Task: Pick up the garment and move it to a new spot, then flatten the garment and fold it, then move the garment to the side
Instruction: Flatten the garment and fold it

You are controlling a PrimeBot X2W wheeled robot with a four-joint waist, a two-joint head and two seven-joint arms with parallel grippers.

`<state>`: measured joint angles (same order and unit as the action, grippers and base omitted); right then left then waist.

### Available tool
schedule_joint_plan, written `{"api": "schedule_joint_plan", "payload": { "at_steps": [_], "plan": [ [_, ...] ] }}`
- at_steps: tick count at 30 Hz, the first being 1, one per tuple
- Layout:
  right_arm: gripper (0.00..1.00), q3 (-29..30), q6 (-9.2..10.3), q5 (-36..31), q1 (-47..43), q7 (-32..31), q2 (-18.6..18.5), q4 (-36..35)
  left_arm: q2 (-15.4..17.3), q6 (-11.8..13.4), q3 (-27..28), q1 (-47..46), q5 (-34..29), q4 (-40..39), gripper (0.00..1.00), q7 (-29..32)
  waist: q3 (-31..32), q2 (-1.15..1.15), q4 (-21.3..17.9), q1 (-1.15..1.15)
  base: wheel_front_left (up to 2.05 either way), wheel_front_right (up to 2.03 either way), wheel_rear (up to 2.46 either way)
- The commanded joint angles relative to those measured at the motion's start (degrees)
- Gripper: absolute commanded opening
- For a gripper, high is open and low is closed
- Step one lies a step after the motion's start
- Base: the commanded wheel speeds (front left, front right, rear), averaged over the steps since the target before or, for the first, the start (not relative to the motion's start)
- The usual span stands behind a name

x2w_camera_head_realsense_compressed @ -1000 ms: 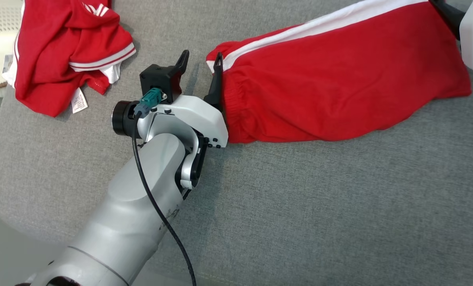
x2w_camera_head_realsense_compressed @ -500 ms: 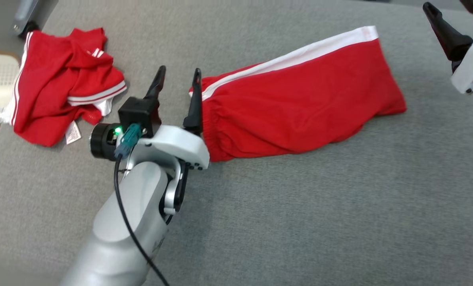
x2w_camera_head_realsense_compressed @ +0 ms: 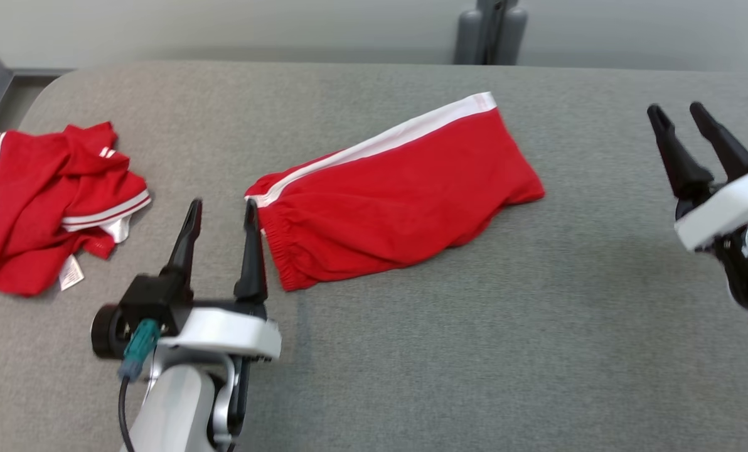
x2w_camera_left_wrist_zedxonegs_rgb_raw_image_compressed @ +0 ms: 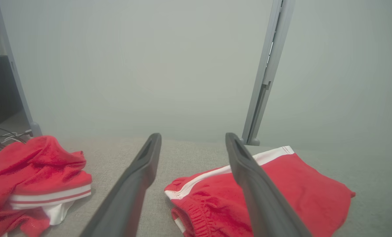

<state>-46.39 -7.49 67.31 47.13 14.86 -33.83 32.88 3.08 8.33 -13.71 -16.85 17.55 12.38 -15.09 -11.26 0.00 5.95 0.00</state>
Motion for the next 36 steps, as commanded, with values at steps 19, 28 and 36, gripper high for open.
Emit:
{"api": "schedule_joint_plan", "payload": {
  "at_steps": [19, 28, 36],
  "plan": [
    [1.0, 27.19, -0.06, -21.64, -30.23, -5.14, 18.86, -10.96, -0.06, -0.36, -0.09, 9.57, -3.2, -3.79, 1.0, -0.09, 2.45, 0.0, -3.47, 0.0, 0.0, 0.0, 0.0],
    [1.0, 31.81, -0.07, -12.08, -24.36, -21.05, 23.88, -5.3, -0.06, -0.8, -1.71, 7.84, -2.76, -2.67, 1.0, -0.09, 0.53, 0.0, -0.35, 0.0, 0.0, 0.0, 0.0],
    [1.0, 39.33, -0.07, -8.2, -17.17, -30.35, 26.05, 5.0, -0.07, 0.23, -3.88, 6.7, -0.91, -2.7, 1.0, -0.09, -1.05, 0.0, 4.16, 0.0, 0.0, 0.0, 0.0]
  ]
}}
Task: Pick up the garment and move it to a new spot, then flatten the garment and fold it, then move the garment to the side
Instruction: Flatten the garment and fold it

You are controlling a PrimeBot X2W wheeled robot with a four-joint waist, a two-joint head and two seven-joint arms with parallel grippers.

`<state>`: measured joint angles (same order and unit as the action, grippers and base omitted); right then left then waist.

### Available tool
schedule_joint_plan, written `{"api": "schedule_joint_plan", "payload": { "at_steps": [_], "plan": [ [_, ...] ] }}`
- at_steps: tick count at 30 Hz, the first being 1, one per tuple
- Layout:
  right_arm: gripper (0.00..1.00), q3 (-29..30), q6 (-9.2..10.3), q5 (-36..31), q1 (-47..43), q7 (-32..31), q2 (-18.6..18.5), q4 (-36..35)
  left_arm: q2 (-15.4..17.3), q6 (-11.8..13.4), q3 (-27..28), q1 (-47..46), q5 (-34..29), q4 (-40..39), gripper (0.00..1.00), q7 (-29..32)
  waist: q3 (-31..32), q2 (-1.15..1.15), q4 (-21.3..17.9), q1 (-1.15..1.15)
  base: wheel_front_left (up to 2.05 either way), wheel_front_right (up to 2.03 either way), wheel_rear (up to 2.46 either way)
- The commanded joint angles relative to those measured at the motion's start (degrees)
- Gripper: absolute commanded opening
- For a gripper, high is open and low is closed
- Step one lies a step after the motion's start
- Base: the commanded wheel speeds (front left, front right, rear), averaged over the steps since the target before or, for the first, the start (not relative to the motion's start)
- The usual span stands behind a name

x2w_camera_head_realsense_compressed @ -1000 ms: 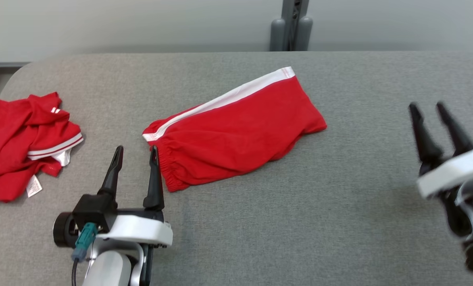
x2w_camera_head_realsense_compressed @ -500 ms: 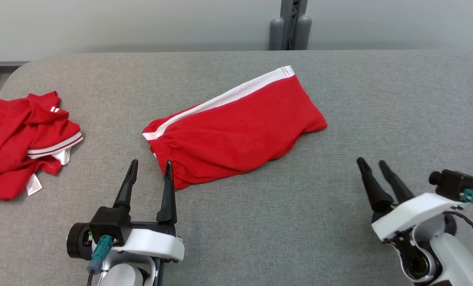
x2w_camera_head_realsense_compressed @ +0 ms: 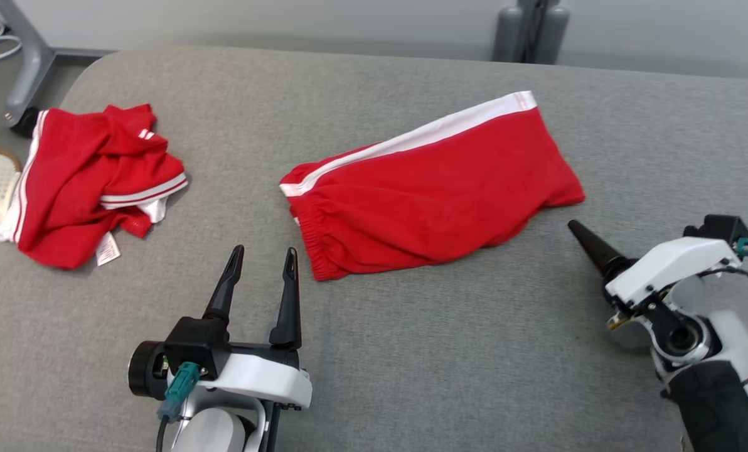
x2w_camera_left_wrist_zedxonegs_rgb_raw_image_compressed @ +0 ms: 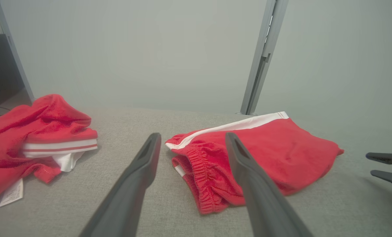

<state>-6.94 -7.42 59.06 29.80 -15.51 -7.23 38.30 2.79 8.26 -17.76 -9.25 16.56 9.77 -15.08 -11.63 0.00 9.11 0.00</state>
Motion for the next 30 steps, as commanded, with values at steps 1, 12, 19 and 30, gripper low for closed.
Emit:
{"api": "schedule_joint_plan", "payload": {
  "at_steps": [1, 12, 19, 30],
  "plan": [
    [1.0, 1.09, -0.13, 0.07, 1.4, -0.64, -0.36, 1.35, 0.2, 0.41, -0.18, -0.98, 0.24, -0.13, 1.0, -0.1, -0.98, 0.0, 1.66, 0.0, 0.0, 0.0, 0.0],
    [1.0, 8.49, -0.14, -1.08, 12.38, -5.82, -0.15, 14.39, 0.21, 1.52, -2.4, -2.15, 2.24, -0.99, 1.0, -0.1, -4.48, 0.0, 7.24, 0.0, 0.0, 0.0, 0.0],
    [1.0, 11.01, -0.13, -2.72, 17.0, -5.28, -0.69, 19.64, 0.22, 2.38, -3.82, -3.53, 3.16, -1.65, 1.0, -0.1, -6.6, 0.0, 9.47, 0.0, 0.0, 0.0, 0.0],
    [1.0, 11.98, -0.13, -5.0, 20.62, -4.85, -0.1, 25.26, 0.22, 3.07, -4.27, -4.8, 3.84, -1.94, 1.0, -0.1, -8.27, 0.0, 11.05, 0.0, 0.0, 0.0, 0.0]
  ]
}}
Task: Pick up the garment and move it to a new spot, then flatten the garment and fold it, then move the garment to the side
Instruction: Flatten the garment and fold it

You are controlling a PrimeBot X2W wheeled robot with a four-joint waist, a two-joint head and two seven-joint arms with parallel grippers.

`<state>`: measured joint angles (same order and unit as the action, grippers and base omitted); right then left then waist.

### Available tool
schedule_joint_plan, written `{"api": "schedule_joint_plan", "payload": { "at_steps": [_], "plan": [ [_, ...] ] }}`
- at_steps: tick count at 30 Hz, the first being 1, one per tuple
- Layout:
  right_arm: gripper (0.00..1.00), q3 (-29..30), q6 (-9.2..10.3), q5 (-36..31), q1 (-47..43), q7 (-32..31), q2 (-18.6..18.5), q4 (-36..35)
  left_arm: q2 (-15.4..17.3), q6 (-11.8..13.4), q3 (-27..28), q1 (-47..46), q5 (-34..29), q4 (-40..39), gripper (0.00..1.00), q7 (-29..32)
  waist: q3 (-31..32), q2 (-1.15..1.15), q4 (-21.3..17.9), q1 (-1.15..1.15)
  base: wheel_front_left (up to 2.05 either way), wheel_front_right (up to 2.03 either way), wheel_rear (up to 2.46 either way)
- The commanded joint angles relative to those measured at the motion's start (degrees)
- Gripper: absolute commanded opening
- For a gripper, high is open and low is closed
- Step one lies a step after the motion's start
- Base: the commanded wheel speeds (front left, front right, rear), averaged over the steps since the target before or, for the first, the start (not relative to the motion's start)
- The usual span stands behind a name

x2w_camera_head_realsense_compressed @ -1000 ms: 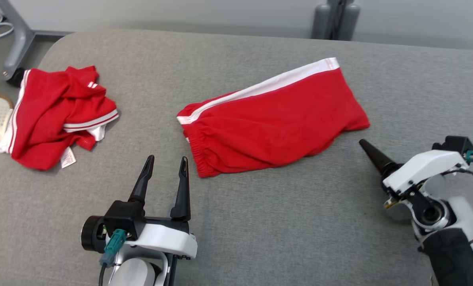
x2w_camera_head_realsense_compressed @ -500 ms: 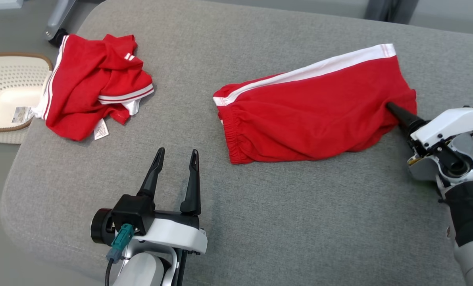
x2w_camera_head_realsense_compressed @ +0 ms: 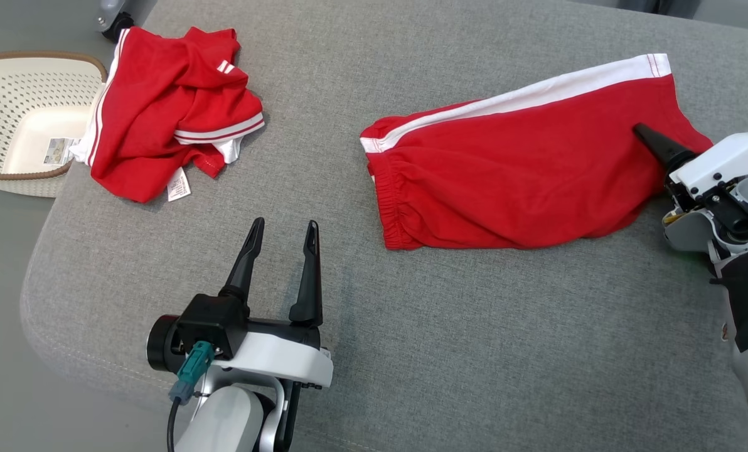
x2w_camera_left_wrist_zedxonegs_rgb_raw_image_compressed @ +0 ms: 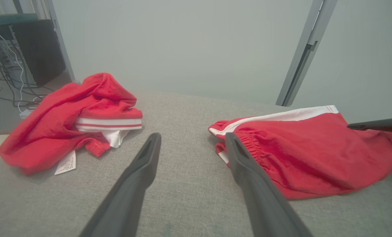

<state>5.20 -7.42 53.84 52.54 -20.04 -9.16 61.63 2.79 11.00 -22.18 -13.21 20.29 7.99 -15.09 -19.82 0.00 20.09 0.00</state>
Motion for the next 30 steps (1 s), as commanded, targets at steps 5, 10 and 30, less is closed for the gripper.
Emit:
{"api": "schedule_joint_plan", "payload": {
  "at_steps": [5, 10, 30],
  "plan": [
    [1.0, -0.51, -0.13, -1.08, -0.57, 0.01, 1.73, 3.69, 0.22, 0.47, 0.04, -1.42, 0.35, -0.16, 1.0, -0.09, -0.64, 0.0, 0.54, 0.0, 0.0, 0.0, 0.0],
    [0.0, -1.73, -0.07, -1.77, 0.28, -0.88, 1.96, 2.62, 0.21, 0.74, -0.1, -1.75, -0.74, 0.08, 1.0, -0.09, -0.98, 0.0, 0.84, 0.0, 0.0, 0.0, 0.0],
    [0.0, -1.53, -0.05, -4.93, -1.27, 7.16, -1.22, 5.12, 0.22, 0.39, 0.85, -0.23, -1.31, 1.08, 1.0, -0.09, 1.96, 0.0, -0.68, 0.0, 0.0, 0.0, 0.0]
  ]
}}
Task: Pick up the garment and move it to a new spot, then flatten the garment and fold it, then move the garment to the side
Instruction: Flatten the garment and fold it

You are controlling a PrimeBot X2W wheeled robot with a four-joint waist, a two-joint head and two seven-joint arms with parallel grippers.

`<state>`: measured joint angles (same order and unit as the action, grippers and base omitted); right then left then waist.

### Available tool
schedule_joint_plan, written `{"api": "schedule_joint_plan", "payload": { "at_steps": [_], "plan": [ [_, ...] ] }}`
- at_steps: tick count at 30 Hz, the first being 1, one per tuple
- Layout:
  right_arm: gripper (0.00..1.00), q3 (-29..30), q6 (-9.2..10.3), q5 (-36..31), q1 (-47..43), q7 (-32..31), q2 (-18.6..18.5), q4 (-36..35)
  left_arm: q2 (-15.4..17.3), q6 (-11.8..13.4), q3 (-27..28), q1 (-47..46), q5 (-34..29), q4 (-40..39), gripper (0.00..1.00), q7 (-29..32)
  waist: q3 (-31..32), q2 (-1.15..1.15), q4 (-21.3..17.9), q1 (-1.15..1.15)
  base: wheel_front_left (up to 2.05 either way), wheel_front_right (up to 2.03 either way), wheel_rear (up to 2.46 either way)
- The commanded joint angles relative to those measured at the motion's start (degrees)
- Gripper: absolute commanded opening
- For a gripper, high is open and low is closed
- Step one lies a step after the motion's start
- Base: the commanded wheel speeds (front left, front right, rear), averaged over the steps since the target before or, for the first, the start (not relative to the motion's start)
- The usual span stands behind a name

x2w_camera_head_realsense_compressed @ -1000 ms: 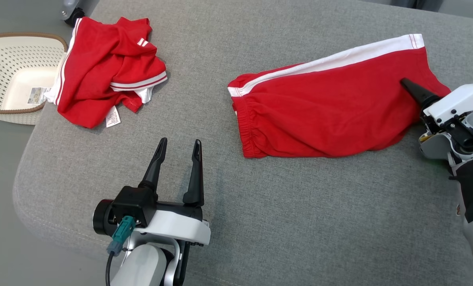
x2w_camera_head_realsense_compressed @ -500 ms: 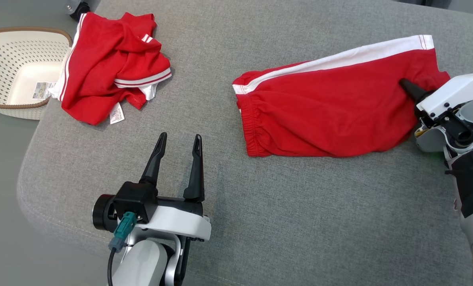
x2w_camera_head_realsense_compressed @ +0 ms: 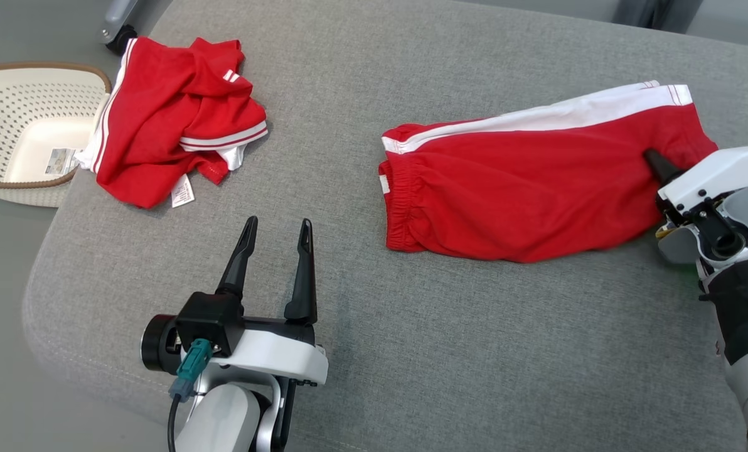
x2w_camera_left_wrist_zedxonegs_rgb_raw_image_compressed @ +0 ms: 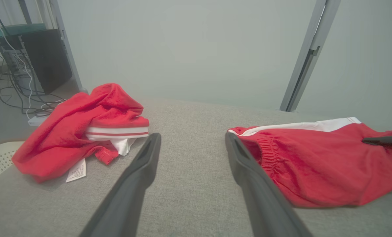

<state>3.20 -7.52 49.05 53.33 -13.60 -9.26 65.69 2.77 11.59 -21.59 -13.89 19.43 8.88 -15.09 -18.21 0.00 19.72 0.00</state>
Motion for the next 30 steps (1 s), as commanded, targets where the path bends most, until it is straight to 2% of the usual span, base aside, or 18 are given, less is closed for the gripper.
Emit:
{"api": "schedule_joint_plan", "payload": {
  "at_steps": [1, 13, 22, 30],
  "plan": [
    [0.0, 0.84, 0.04, 0.07, -2.34, 1.33, -0.94, 1.39, 0.23, -0.24, 0.35, 0.43, -0.49, 0.25, 1.0, -0.09, 0.6, 0.0, -0.51, 0.0, 0.0, 0.0, 0.0],
    [0.0, 3.34, 0.04, 2.09, -6.57, 5.84, -1.41, -1.37, 0.23, -0.93, 1.28, 1.65, -1.6, 1.22, 1.0, -0.09, 2.82, 0.0, -3.28, 0.0, 0.0, 0.0, 0.0],
    [0.0, 5.17, 0.04, 1.33, -9.98, 9.44, -2.07, -0.4, 0.24, -1.91, 2.74, 3.02, -2.58, 1.97, 1.0, -0.09, 5.37, 0.0, -5.64, 0.0, 0.0, 0.0, 0.0],
    [0.0, 6.65, 0.03, 0.27, -12.92, 11.87, -4.14, 0.12, 0.24, -2.4, 3.51, 3.91, -3.2, 2.18, 1.0, -0.09, 6.84, 0.0, -7.39, 0.0, 0.0, 0.0, 0.0]
  ]
}}
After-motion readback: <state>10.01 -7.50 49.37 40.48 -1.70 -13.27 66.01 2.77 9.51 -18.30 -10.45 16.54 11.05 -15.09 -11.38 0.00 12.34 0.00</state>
